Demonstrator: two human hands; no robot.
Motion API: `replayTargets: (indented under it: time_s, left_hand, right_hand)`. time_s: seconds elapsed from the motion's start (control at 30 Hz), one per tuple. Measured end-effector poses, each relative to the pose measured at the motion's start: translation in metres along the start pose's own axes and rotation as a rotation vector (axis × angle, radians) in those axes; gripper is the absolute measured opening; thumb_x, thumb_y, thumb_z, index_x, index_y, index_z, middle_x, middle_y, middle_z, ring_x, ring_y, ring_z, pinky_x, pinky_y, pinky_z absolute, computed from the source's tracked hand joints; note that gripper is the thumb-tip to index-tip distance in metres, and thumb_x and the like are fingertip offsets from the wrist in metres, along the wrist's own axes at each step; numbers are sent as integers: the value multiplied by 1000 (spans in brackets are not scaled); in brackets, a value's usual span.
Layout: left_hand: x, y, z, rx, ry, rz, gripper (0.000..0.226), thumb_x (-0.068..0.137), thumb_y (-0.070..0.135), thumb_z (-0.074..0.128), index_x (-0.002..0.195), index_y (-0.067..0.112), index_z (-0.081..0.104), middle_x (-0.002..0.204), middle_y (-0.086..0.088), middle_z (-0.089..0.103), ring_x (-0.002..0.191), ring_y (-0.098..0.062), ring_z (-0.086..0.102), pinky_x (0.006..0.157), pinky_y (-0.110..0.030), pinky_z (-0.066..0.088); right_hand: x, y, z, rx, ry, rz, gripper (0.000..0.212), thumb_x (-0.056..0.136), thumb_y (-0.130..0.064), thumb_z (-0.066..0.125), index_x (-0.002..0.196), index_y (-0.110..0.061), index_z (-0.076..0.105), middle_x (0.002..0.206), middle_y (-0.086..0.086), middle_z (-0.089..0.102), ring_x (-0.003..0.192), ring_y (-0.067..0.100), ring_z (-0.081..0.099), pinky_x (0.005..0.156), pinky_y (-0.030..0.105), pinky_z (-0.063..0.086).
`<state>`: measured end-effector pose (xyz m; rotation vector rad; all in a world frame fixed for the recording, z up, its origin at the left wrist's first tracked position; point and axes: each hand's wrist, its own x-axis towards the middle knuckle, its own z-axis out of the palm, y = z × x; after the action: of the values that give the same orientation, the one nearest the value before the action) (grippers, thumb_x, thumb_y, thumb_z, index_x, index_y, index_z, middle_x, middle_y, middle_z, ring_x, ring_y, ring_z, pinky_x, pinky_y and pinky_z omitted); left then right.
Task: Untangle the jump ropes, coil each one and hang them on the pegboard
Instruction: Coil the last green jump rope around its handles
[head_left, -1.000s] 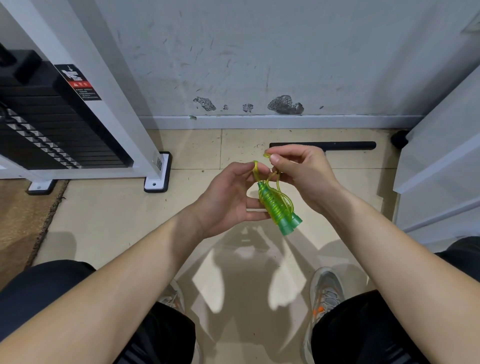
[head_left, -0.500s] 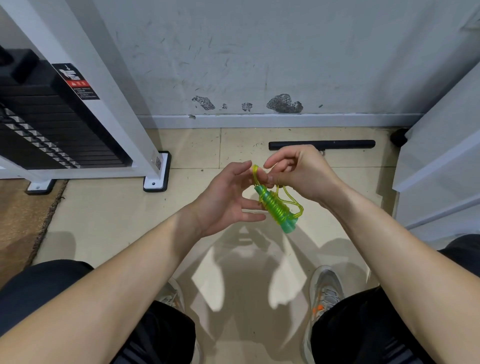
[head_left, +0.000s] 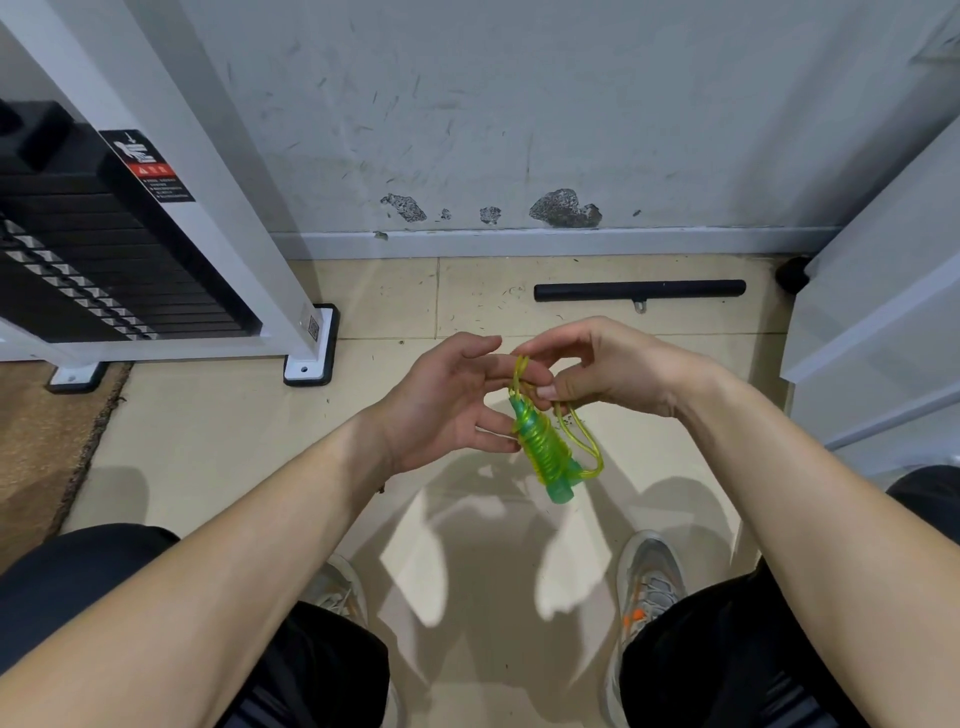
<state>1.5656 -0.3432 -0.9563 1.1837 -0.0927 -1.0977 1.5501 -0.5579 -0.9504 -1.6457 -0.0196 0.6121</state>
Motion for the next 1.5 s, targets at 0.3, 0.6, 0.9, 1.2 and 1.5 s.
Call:
replayTargets:
  time_s: [0.3,0.6,0.9,1.2,1.5]
  left_hand:
    - [-2,-2,4,-42,34,4,55,89,49,42,114,11,71,118,-9,66,95,-41,61,106,-65,35]
    - [0,-5,8,-49,209,4,53,106,39,30,100,11,75,111,-9,71,98,-47,67,93,-59,52]
    - [-1,-7,19,-21,393,84,27,103,26,52,104,7,70,94,-6,73,96,-51,68,88,-64,53]
    - [4,-12,24,23,563,111,30,105,25,46,98,8,70,98,-15,72,86,-47,71,80,-58,59]
    - [11,-12,16,102,751,184,11,97,17,62,106,15,68,97,-3,69,62,-20,68,50,-25,53]
  right_hand:
    - [3,5,-6,141,-69,26,25,75,3,72,97,-8,69,91,6,66,79,23,65,71,31,58]
    - [9,10,-2,164,-79,35,11,97,3,54,98,-6,60,86,7,62,76,18,65,68,27,58]
    - [13,14,12,81,24,-23,9,101,-7,55,100,-8,64,94,4,68,85,16,62,66,24,53]
    - [15,5,29,-229,265,-33,9,97,-7,61,92,-12,66,71,1,70,58,7,61,56,19,48]
    - [16,8,48,-257,490,-72,13,94,-6,61,87,-16,65,63,-4,71,60,20,71,72,39,63]
